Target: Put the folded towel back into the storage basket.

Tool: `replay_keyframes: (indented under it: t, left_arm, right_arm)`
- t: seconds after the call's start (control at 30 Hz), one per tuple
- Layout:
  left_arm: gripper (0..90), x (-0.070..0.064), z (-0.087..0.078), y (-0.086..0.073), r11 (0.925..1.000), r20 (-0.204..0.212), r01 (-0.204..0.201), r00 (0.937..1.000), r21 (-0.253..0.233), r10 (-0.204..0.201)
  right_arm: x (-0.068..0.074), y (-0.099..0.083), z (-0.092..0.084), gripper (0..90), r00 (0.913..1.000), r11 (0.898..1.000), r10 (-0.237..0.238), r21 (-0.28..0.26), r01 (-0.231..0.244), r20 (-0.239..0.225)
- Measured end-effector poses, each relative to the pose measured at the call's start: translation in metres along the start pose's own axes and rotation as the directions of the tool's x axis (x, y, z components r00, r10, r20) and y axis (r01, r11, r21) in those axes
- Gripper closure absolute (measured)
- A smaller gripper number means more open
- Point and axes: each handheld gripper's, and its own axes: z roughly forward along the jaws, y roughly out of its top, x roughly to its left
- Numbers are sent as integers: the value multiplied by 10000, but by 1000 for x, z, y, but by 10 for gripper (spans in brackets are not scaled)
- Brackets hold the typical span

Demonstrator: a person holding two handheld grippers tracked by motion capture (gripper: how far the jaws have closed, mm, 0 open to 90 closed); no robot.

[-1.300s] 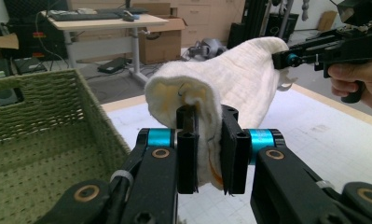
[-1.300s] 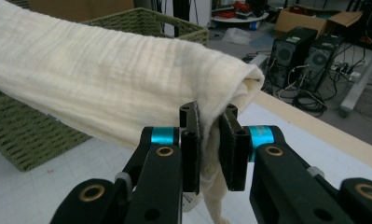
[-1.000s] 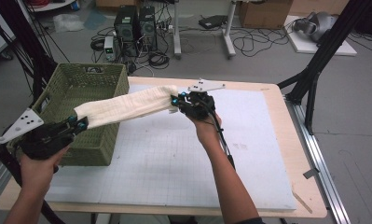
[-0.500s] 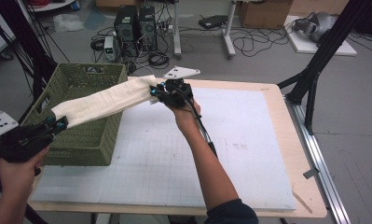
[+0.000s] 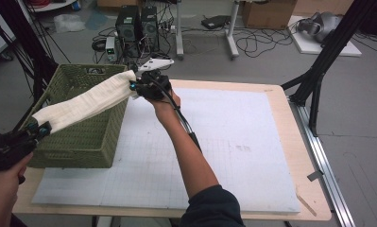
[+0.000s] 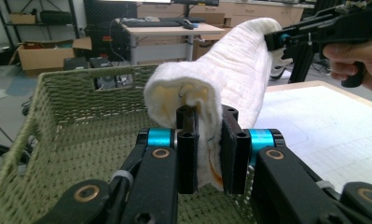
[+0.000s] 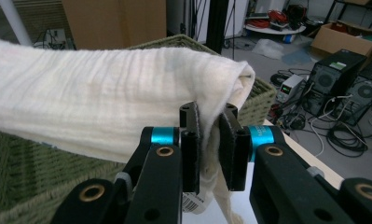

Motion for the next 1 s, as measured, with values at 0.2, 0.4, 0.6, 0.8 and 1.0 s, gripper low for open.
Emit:
replay_keyframes:
  t: [0.2,0.4,0.6,0.8,1.0]
  left_arm:
    - [787,7,-6,-5,10000,-231,74,9997,-41,-75]
    - [787,16,-11,-7,9999,-471,108,9988,29,-106]
    - [787,21,-10,-8,9999,-767,-24,9970,97,31]
    - [787,26,-11,-11,9999,-965,-24,9953,116,35]
    - [787,32,-11,-12,9997,-1103,-124,9938,226,148]
  right_arm:
    - [6,12,19,805,9999,9999,-123,106,124,-59]
    - [12,22,36,804,9995,9993,-271,257,275,-142]
    - [17,29,53,804,9994,9989,-323,348,328,-142]
    - [21,36,65,804,9987,9979,-475,436,483,-176]
    - [22,34,75,804,9991,9978,-395,528,401,-127]
